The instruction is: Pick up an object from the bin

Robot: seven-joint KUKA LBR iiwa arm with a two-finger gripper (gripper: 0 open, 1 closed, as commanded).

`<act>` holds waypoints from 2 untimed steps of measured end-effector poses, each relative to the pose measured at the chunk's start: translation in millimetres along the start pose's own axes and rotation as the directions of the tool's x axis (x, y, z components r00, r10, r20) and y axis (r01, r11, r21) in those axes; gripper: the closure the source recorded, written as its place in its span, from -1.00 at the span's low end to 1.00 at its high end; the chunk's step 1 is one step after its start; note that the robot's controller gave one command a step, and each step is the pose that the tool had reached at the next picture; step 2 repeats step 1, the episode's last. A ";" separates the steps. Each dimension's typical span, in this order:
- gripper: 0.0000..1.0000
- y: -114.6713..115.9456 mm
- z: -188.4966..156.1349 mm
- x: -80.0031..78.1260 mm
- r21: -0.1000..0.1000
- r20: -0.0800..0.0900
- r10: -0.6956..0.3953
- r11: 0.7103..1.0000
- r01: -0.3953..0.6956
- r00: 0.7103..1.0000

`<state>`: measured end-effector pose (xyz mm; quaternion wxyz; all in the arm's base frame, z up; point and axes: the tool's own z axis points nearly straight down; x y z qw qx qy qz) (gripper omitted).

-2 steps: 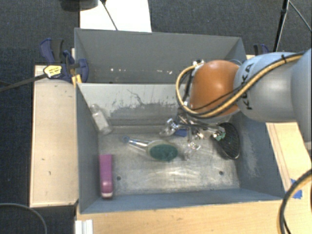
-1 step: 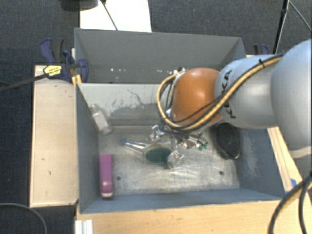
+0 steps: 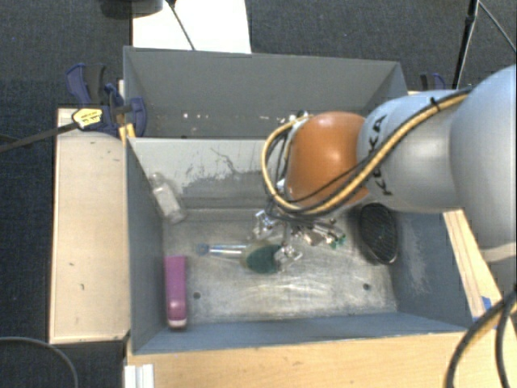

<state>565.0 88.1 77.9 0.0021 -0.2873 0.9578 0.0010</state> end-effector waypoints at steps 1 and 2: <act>1.00 9.3 -162.6 -3.5 0.005 0.006 0.022 1.000 -0.022 1.000; 1.00 9.3 -162.6 -3.5 0.005 0.006 0.022 1.000 -0.022 1.000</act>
Offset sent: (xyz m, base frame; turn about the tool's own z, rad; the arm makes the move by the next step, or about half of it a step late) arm -0.0048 0.0086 0.1571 0.0262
